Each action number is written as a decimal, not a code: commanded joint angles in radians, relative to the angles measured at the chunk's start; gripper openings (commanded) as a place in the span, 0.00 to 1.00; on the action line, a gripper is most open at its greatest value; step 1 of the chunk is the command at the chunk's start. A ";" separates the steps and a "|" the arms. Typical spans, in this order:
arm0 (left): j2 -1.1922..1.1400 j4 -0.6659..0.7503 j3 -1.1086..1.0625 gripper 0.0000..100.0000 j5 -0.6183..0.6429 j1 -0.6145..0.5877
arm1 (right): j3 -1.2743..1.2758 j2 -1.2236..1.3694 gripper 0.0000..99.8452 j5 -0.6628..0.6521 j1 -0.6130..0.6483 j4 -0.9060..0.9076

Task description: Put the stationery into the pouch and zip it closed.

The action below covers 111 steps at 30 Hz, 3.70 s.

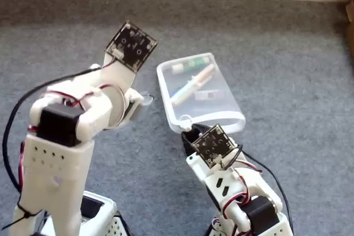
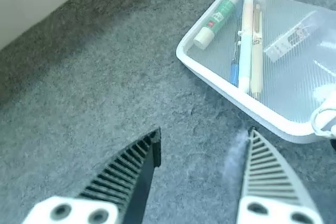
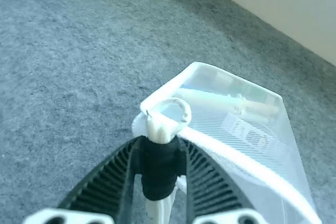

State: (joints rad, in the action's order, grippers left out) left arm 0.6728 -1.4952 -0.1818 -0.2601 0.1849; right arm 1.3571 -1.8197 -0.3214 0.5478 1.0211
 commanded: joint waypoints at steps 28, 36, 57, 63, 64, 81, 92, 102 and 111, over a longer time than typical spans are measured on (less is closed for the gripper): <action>0.704 0.290 -0.702 0.25 -0.138 0.153 | -0.242 -0.004 0.01 0.032 -0.019 0.128; 0.825 0.350 -0.802 0.25 -0.173 0.231 | -0.334 -0.004 0.01 -0.018 -0.019 0.219; 0.892 0.562 -0.989 0.25 -0.264 0.421 | -0.430 -0.005 0.01 -0.069 -0.019 0.315; 0.892 0.658 -1.096 0.25 -0.305 0.490 | -0.435 -0.010 0.01 -0.068 -0.018 0.315; 0.892 0.678 -1.113 0.25 -0.305 0.489 | -0.435 -0.012 0.01 -0.068 -0.018 0.317; 0.894 0.902 -1.288 0.24 -0.302 0.492 | -0.437 -0.008 0.01 -0.040 0.119 0.349; 0.900 0.925 -1.310 0.15 -0.302 0.495 | -0.437 -0.013 0.01 -0.040 0.120 0.351; 0.901 1.105 -1.440 0.07 -0.307 0.527 | -0.455 -0.015 0.01 -0.031 0.120 0.352; 0.901 1.115 -1.411 0.01 -0.307 0.518 | -0.539 -0.015 0.01 -0.003 0.114 0.389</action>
State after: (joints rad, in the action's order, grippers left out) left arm 1.5750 -0.3844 -1.6318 -0.5623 0.7004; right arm 0.9014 -1.8197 -0.3368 0.6552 1.4108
